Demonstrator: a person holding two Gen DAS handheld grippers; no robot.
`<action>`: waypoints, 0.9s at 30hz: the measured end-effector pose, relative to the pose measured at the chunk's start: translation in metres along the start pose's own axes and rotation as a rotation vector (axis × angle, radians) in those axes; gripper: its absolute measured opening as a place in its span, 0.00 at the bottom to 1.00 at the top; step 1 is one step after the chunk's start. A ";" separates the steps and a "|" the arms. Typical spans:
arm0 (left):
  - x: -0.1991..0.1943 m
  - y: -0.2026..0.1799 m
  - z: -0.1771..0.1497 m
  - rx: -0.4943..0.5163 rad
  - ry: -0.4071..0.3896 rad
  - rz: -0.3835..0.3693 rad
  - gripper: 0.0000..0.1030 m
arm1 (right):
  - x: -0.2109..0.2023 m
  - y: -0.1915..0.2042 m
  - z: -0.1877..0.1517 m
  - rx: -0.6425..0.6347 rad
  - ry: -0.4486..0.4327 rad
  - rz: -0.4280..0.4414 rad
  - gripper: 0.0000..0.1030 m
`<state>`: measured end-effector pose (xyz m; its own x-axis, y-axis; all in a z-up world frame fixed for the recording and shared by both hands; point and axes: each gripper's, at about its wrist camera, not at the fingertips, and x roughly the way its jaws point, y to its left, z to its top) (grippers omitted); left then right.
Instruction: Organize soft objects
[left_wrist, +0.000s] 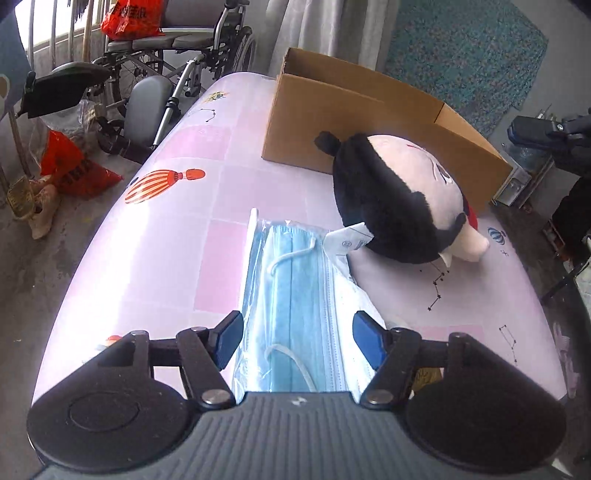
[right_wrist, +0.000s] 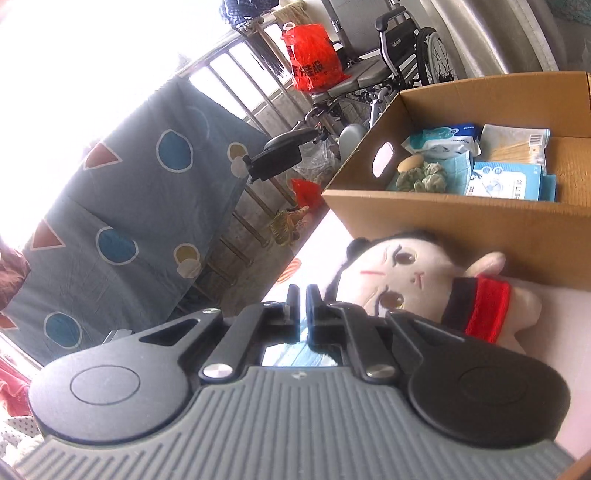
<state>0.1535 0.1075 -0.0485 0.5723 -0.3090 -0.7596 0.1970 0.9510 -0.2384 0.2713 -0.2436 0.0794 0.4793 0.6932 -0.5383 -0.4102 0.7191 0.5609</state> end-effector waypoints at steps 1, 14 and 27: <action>0.003 -0.003 -0.006 0.025 -0.007 0.019 0.77 | 0.002 0.001 -0.010 0.006 0.010 0.002 0.04; 0.036 -0.018 -0.026 0.115 -0.038 0.124 0.73 | 0.098 -0.006 -0.118 0.213 0.203 -0.047 0.04; 0.022 -0.001 -0.021 0.051 -0.036 0.069 0.25 | 0.142 -0.017 -0.111 0.293 0.197 -0.096 0.24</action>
<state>0.1492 0.1000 -0.0782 0.6137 -0.2434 -0.7511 0.1959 0.9685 -0.1538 0.2599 -0.1522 -0.0766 0.3341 0.6399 -0.6920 -0.1171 0.7567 0.6432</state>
